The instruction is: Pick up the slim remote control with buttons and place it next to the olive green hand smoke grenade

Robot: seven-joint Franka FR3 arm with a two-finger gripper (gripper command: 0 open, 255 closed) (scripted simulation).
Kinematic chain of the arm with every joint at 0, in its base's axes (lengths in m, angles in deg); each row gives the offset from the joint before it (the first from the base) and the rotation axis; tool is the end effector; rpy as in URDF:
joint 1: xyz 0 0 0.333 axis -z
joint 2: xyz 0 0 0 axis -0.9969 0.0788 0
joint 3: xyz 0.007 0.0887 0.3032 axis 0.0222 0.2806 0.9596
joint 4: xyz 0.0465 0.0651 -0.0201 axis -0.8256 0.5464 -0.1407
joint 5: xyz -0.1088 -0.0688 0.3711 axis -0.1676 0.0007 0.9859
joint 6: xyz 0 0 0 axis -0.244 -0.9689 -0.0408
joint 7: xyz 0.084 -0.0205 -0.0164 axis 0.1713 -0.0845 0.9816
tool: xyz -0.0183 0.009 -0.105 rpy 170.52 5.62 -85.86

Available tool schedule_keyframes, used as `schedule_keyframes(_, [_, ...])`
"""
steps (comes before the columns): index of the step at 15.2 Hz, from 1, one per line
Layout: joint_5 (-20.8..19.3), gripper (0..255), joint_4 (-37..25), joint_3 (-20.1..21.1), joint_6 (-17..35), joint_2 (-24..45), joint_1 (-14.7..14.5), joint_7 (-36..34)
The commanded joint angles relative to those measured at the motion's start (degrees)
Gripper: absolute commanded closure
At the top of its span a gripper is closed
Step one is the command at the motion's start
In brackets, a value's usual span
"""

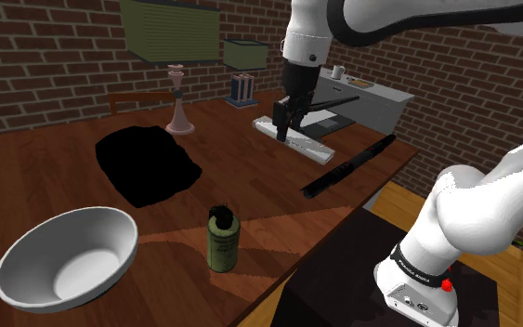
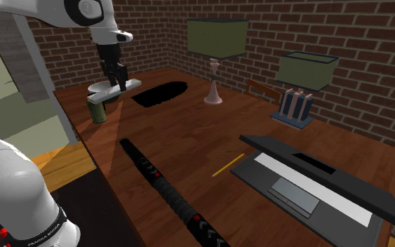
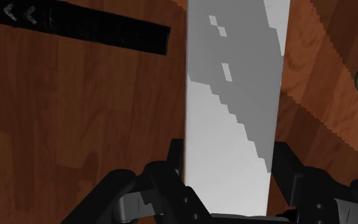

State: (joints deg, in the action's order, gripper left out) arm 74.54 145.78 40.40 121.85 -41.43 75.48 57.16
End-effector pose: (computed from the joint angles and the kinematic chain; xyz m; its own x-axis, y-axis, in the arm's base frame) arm 0.3926 0.1618 0.5511 0.9969 0.0779 0.0087 0.0777 -0.9968 0.0179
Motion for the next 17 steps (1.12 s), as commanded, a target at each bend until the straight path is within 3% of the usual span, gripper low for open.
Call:
schedule_keyframes(1, [0.61, 255, 1.83, 0.85, 0.45, -1.44, -0.61, -1.20])
schedule_keyframes(17, [0.98, 255, 12.79, 1.74, 13.13, 0.30, -0.84, -1.40])
